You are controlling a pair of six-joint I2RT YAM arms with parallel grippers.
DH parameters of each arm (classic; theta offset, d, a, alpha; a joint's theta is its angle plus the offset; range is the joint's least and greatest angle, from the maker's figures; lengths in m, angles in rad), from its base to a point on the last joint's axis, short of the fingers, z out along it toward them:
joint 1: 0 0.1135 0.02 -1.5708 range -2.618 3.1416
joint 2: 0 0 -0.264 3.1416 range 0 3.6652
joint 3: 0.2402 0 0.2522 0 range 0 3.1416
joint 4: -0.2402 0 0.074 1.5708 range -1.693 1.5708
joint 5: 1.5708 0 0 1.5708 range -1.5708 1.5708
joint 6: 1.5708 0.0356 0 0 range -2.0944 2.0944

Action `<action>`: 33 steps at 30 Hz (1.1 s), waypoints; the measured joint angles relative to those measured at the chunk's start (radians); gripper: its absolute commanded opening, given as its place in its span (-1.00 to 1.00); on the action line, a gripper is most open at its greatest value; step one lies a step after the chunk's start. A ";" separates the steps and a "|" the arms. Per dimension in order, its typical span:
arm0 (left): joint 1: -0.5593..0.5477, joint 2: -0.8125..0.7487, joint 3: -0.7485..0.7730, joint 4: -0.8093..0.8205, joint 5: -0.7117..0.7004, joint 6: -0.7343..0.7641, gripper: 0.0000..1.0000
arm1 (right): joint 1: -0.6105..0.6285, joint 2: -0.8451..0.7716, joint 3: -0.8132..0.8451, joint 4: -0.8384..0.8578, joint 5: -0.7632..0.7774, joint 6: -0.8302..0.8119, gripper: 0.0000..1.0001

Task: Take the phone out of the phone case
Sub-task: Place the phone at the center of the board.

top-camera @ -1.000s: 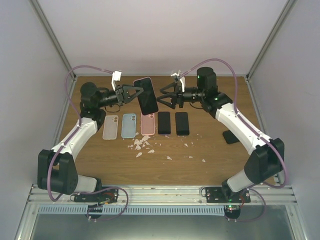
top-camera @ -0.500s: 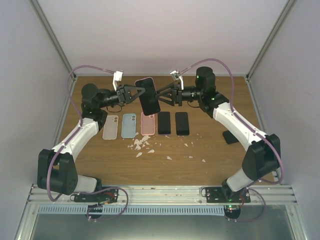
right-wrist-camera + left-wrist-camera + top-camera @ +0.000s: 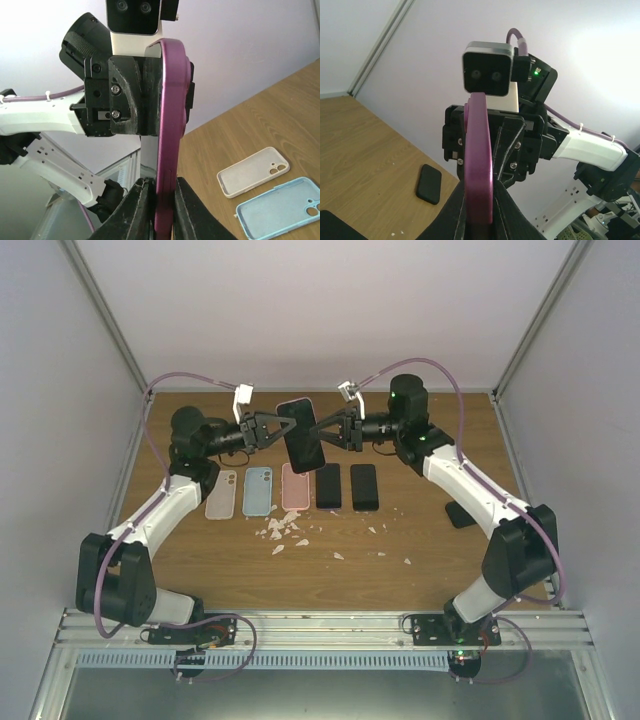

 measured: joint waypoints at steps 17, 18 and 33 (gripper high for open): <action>-0.013 0.013 0.037 -0.163 -0.053 0.111 0.98 | -0.087 -0.016 -0.078 -0.028 -0.016 -0.001 -0.99; -0.013 0.014 0.038 -0.177 -0.058 0.118 0.98 | -0.109 -0.029 -0.100 -0.036 -0.014 -0.007 -0.99; -0.010 0.026 0.052 -0.273 -0.092 0.180 0.98 | -0.507 -0.187 -0.325 -0.420 0.065 -0.308 -0.99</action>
